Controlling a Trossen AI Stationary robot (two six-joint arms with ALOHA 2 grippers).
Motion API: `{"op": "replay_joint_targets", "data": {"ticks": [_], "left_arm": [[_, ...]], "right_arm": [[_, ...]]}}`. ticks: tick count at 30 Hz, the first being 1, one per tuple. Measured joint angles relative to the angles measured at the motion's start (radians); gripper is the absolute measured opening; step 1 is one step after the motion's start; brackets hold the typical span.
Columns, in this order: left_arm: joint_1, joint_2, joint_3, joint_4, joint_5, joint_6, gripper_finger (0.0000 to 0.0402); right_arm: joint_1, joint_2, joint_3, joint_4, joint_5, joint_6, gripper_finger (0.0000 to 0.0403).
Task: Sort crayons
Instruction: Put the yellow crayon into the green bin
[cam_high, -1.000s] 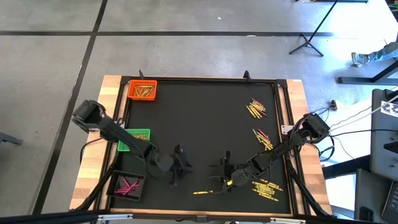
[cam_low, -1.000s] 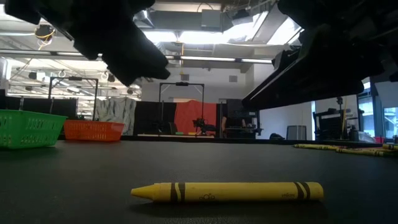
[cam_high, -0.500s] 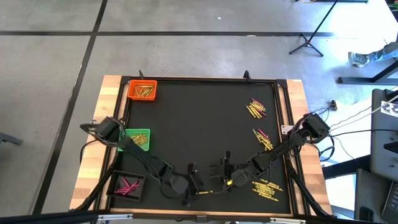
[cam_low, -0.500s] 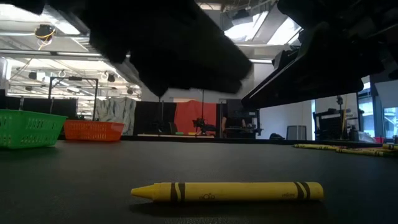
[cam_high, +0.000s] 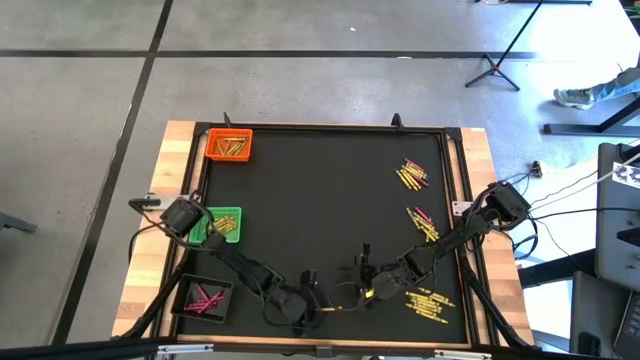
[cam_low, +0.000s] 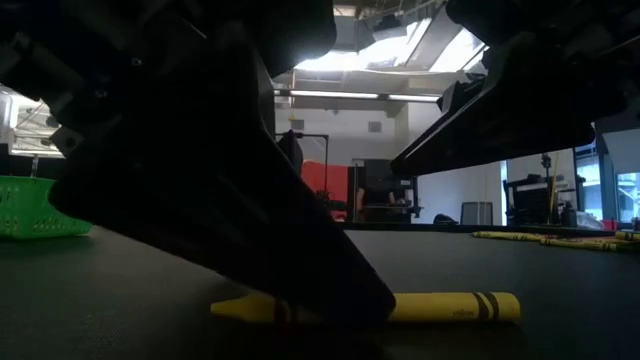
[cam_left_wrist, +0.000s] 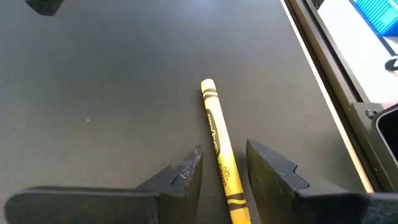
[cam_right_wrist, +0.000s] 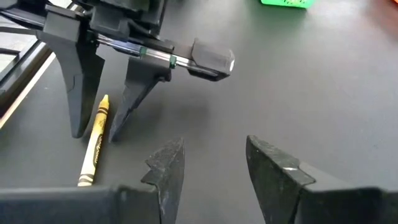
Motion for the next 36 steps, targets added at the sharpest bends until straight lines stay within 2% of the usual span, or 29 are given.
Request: {"op": "replay_joint_targets", "data": {"ticks": [7,18,22,28,36], "left_arm": [[-0.005,0.001,0.002,-0.046,-0.035,0.053,0.0103],[-0.006,-0.006,0.0,-0.061,-0.048,0.139,0.0018],[-0.004,-0.032,-0.002,-0.091,-0.049,0.14,0.0006],[-0.004,-0.132,-0.005,-0.24,-0.06,0.14,0.0019],[-0.007,-0.347,-0.003,-0.563,-0.11,0.112,0.0021]], "right_arm": [[0.0,0.0,0.0,-0.002,0.0,-0.002,0.017],[0.0,0.0,0.0,-0.002,-0.008,-0.002,0.017],[0.0,0.0,0.0,-0.002,-0.008,-0.002,0.017],[0.0,0.0,-0.001,-0.005,-0.009,-0.003,0.017],[0.0,0.0,-0.001,-0.021,-0.008,-0.003,0.017]]}}
